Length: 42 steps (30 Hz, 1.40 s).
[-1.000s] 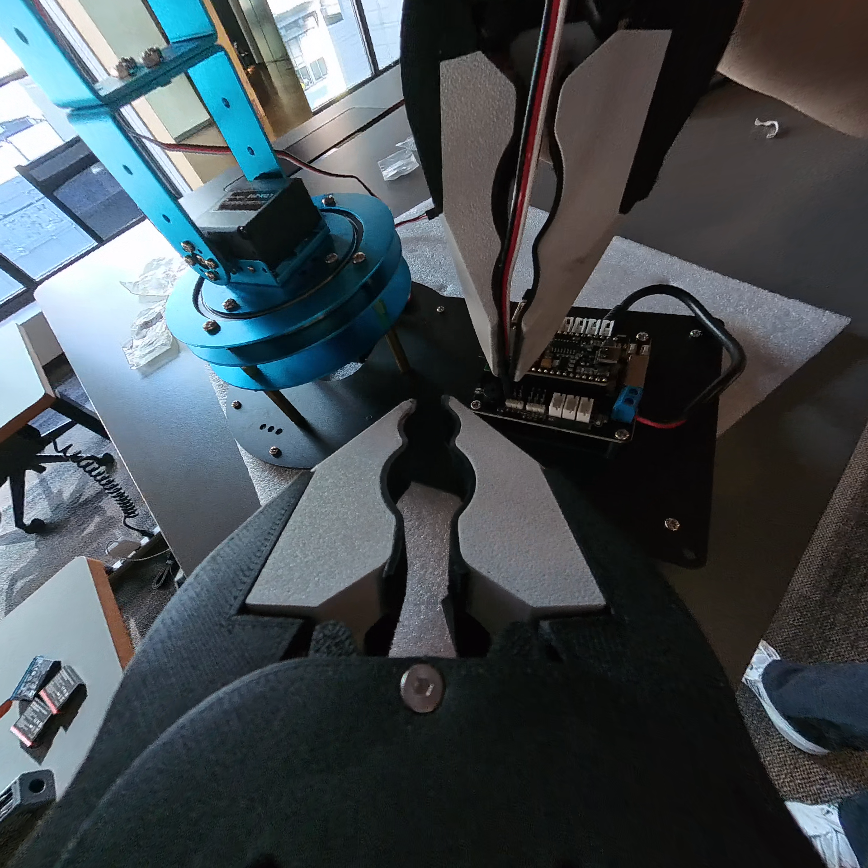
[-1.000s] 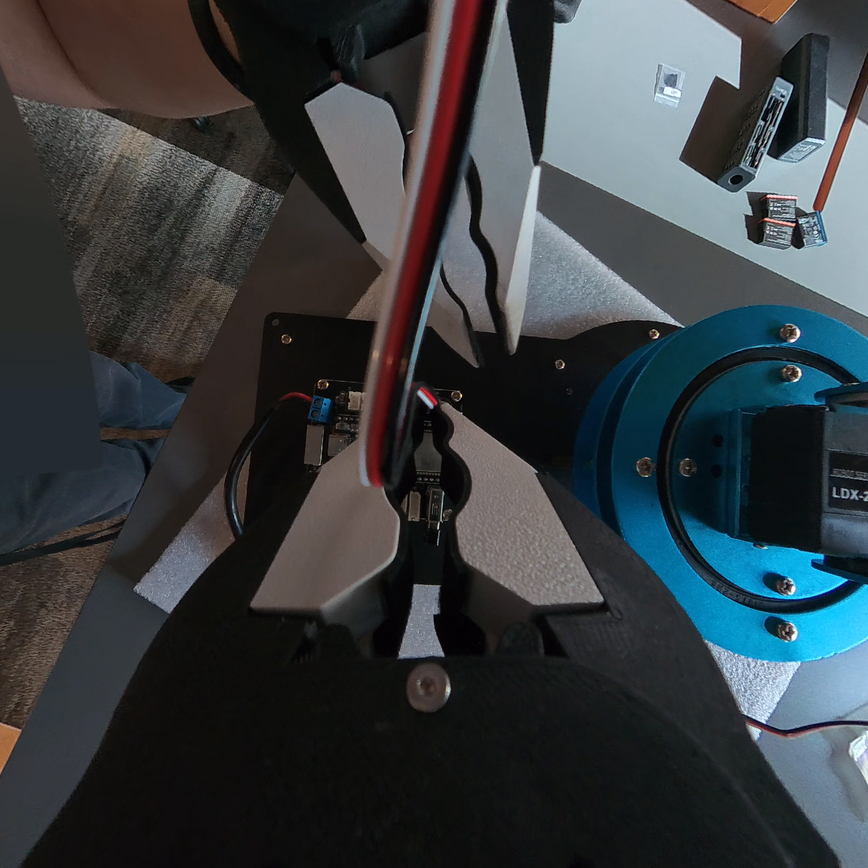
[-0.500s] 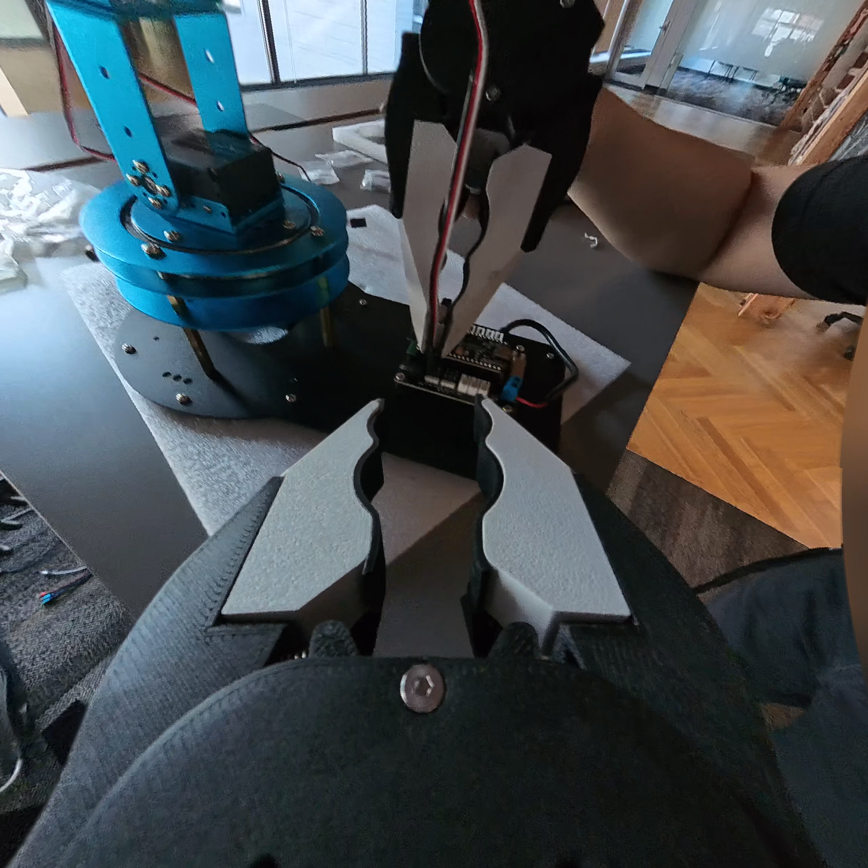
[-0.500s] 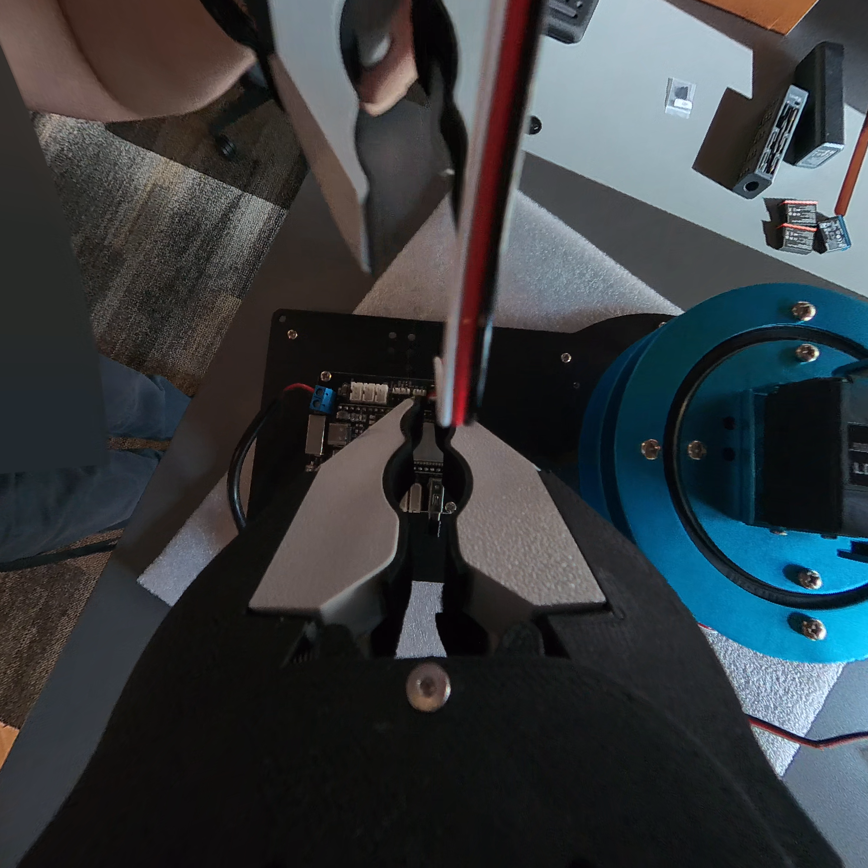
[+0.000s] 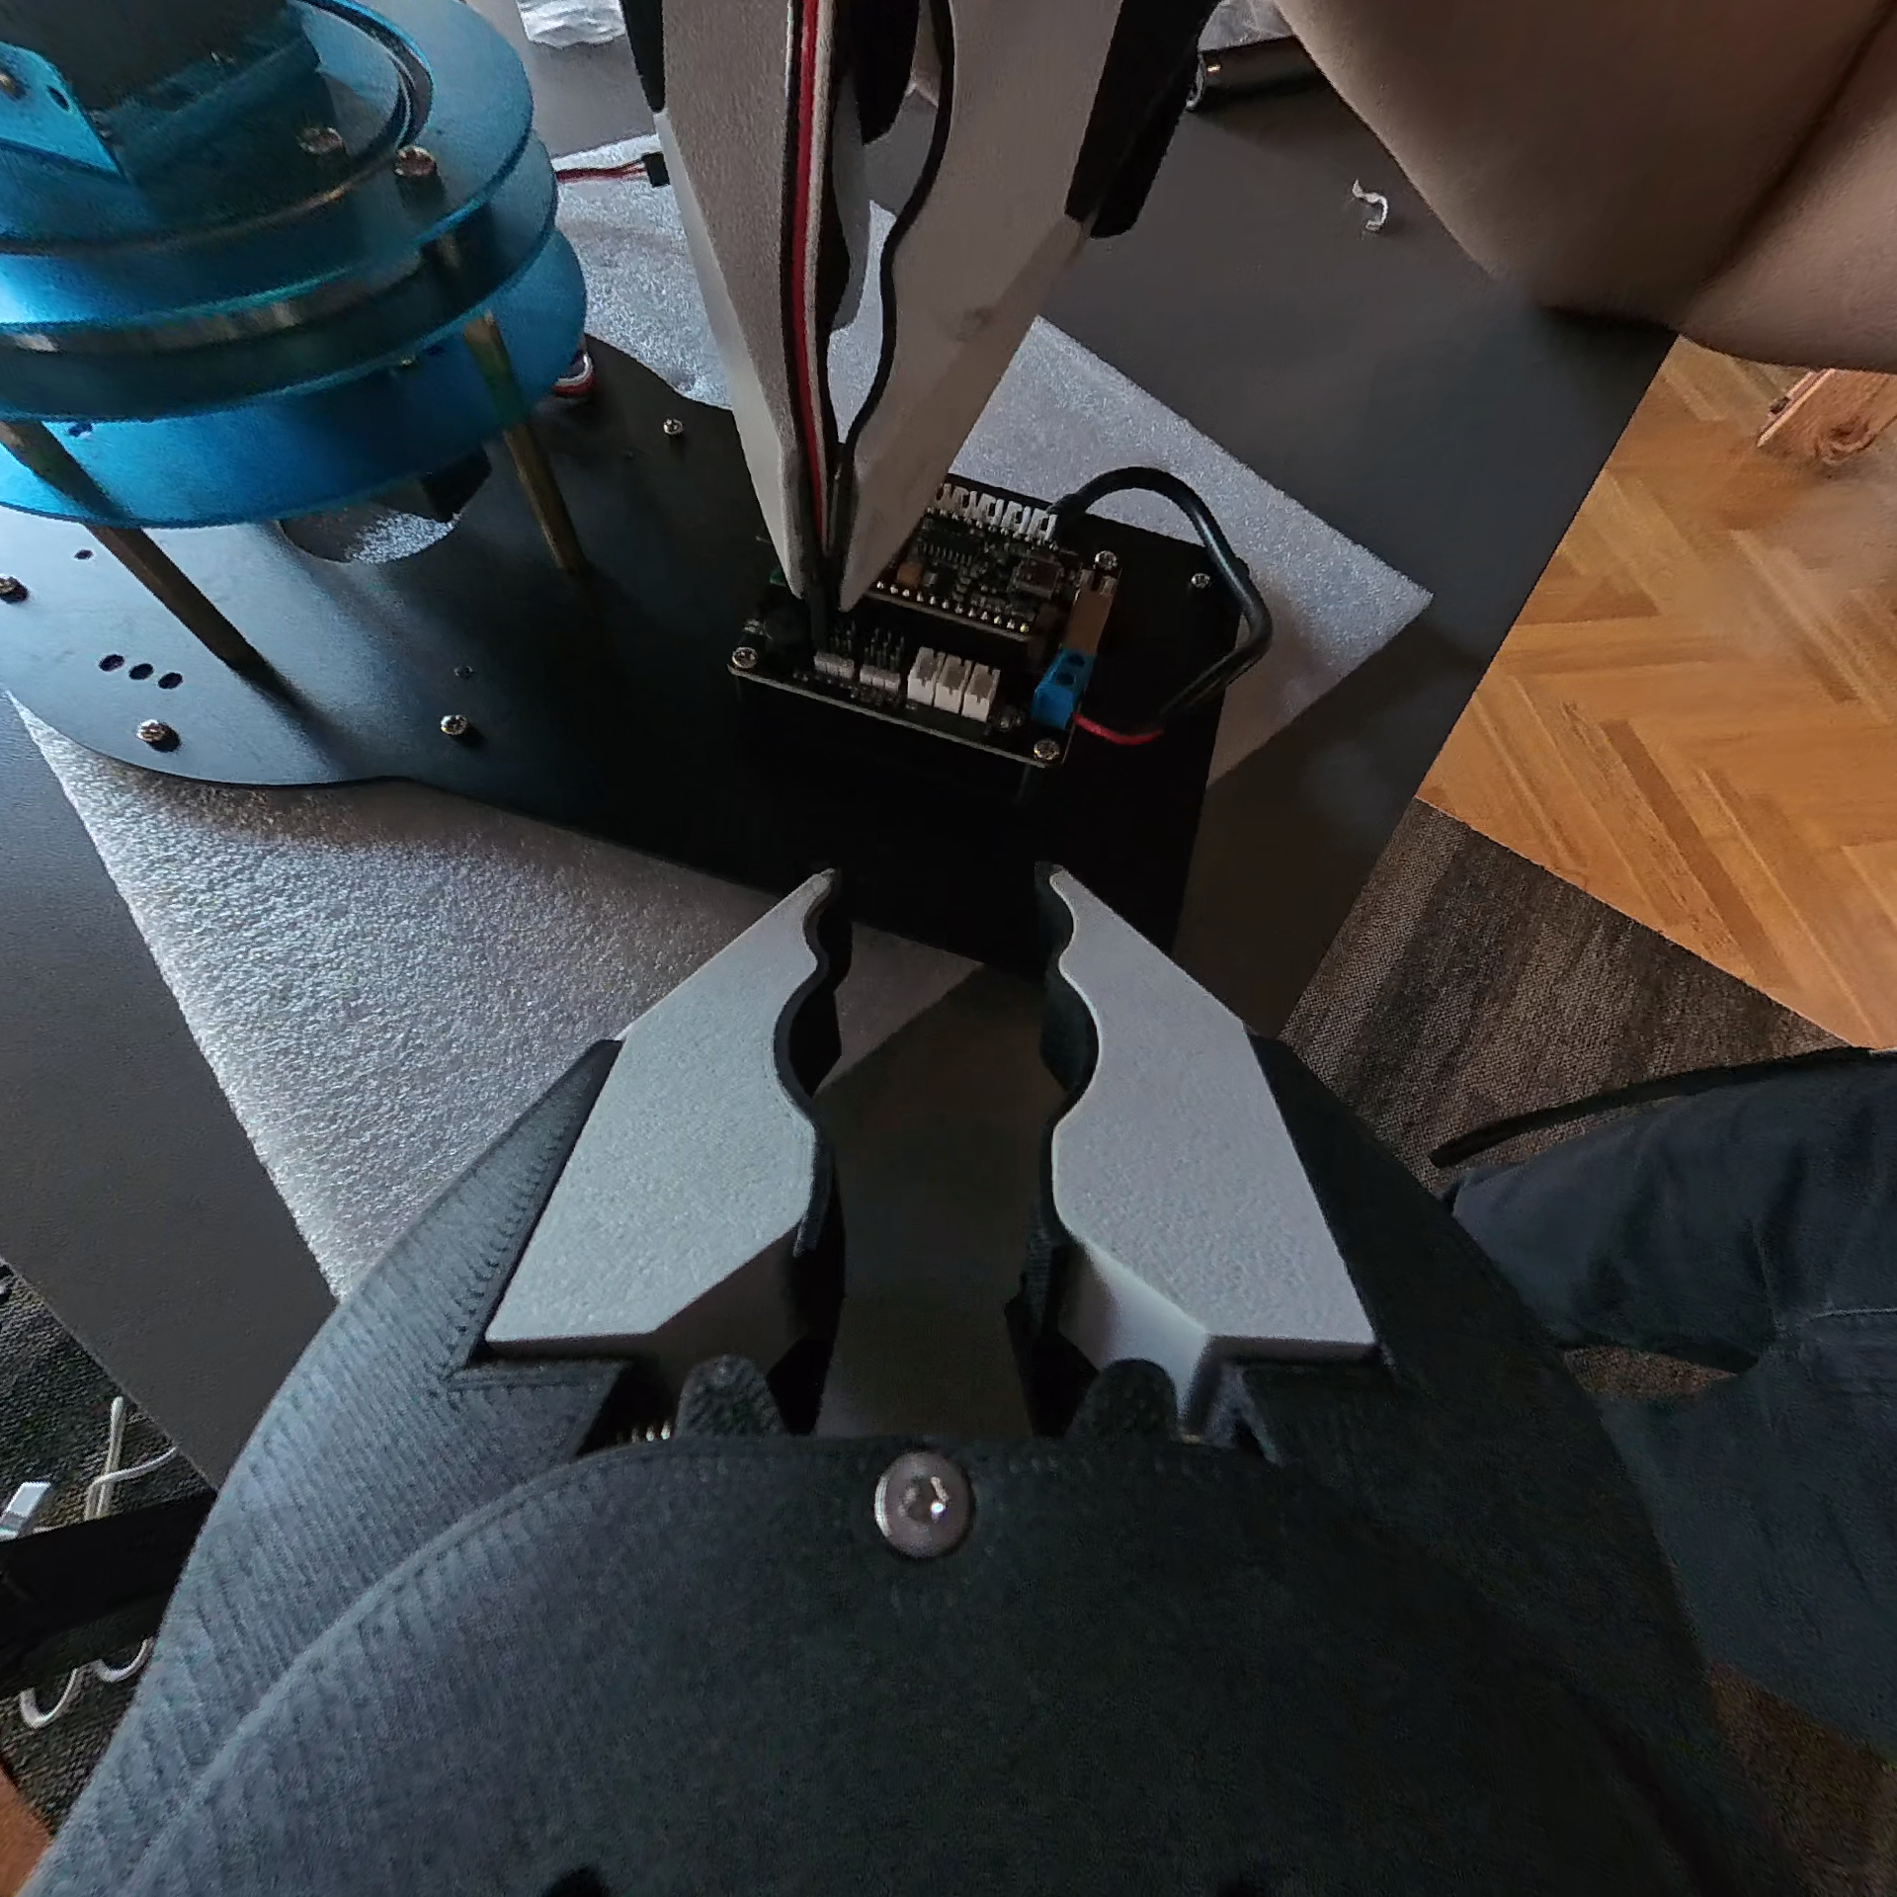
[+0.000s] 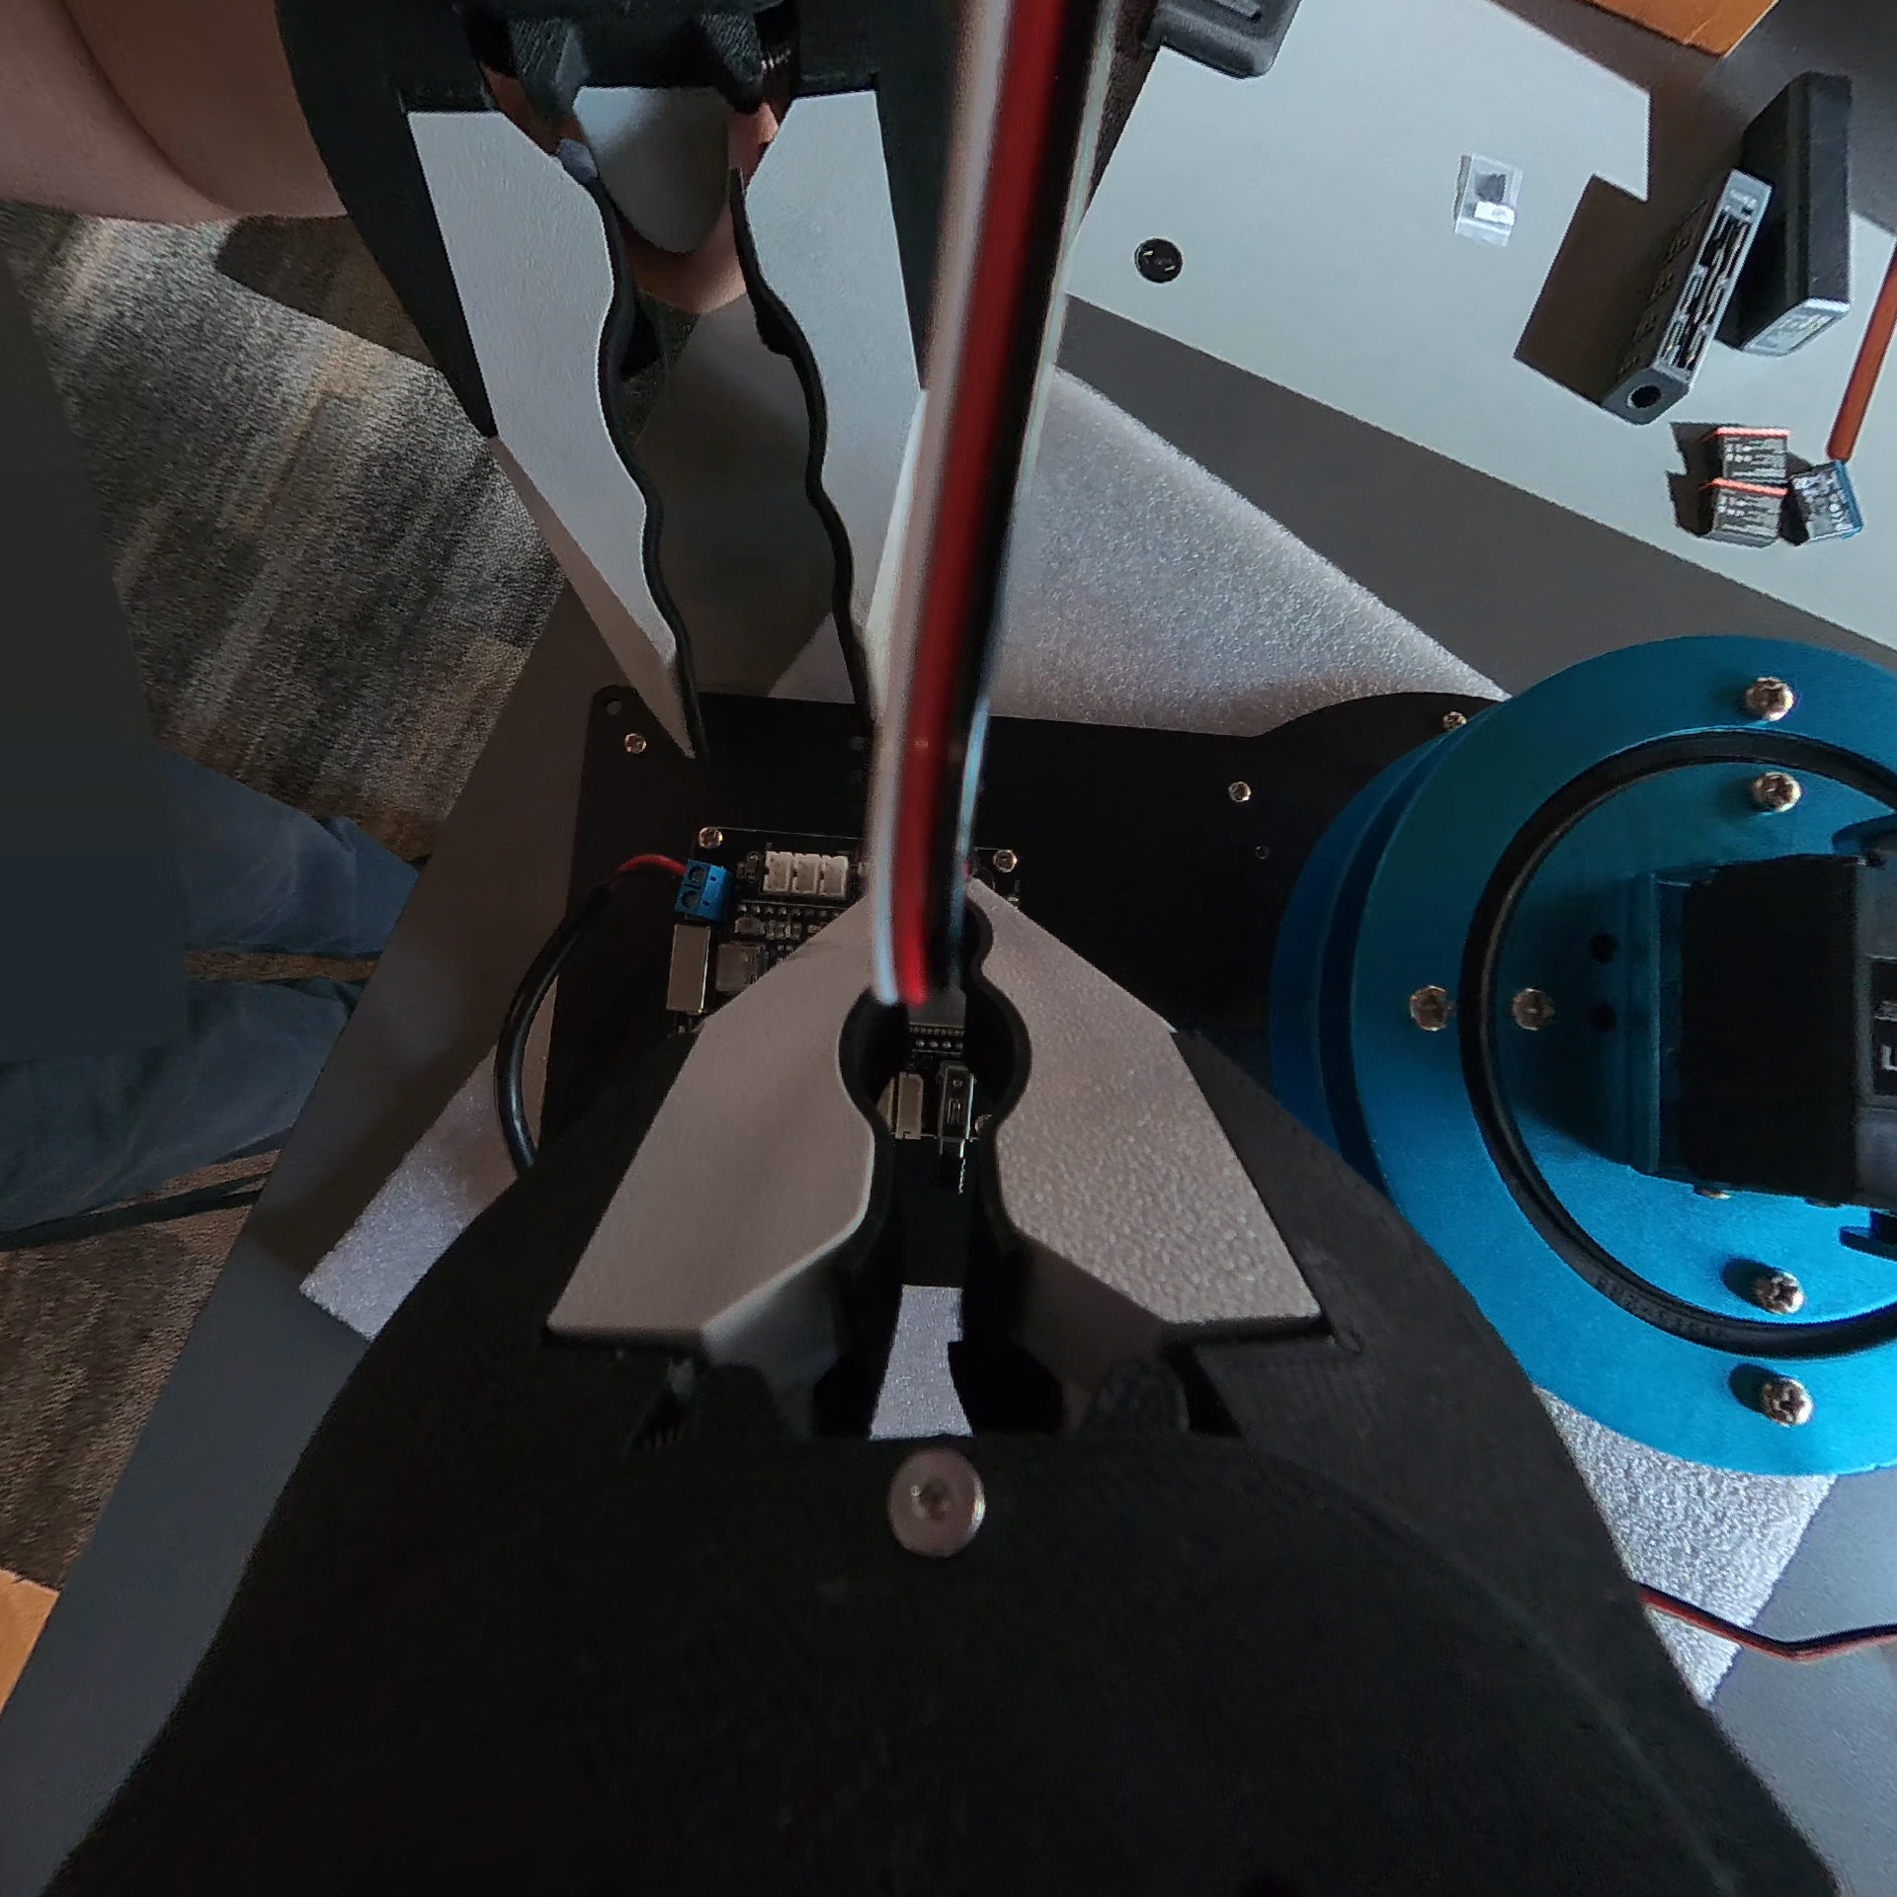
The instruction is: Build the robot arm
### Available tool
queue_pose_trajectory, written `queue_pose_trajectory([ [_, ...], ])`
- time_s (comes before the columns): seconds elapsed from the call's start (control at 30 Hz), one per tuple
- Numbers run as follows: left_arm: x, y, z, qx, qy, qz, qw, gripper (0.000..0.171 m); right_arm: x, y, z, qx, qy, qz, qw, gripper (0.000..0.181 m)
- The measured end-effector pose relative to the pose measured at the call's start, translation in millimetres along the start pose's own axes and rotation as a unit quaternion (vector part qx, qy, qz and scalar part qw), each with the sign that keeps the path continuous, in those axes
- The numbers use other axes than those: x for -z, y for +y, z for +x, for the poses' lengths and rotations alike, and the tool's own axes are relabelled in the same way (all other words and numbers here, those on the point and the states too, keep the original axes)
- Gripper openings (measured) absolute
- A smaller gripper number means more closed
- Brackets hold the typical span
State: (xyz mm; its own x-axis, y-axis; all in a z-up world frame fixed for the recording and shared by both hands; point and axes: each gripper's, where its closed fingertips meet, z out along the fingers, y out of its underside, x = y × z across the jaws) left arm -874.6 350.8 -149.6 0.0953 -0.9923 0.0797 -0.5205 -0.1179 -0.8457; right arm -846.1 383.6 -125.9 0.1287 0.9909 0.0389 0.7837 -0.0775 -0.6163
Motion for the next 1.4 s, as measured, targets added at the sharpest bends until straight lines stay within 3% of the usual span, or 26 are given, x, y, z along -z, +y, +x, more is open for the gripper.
queue_pose_trajectory([
  [0.73,-0.2,0.2,0.1,-0.001,0.0,0.002,1.0,0.033,0.7,-0.5,0.6,-0.018,-0.008,-0.017,1.0,0.003],
  [0.83,-0.3,0.4,0.2,0.0,0.0,0.001,1.0,0.033,18.2,-20.2,9.6,-0.023,0.017,0.039,0.999,0.002],
  [0.93,0.0,0.0,0.4,0.004,0.004,0.002,1.0,0.034,30.0,-13.0,14.3,-0.01,0.037,0.01,0.999,0.003],
  [1.17,1.8,-0.6,2.0,0.017,0.021,0.007,1.0,0.038,17.1,-18.1,7.4,-0.056,-0.012,0.039,0.998,0.003],
  [1.3,12.9,-13.9,-7.7,0.03,0.003,0.055,0.998,0.029,15.1,-25.4,6.0,-0.135,-0.063,0.081,0.985,0.002],
  [1.4,27.4,-34.3,-11.2,0.031,-0.007,0.119,0.992,0.023,15.9,-32.2,-0.7,-0.137,-0.083,0.1,0.982,0.003],
])
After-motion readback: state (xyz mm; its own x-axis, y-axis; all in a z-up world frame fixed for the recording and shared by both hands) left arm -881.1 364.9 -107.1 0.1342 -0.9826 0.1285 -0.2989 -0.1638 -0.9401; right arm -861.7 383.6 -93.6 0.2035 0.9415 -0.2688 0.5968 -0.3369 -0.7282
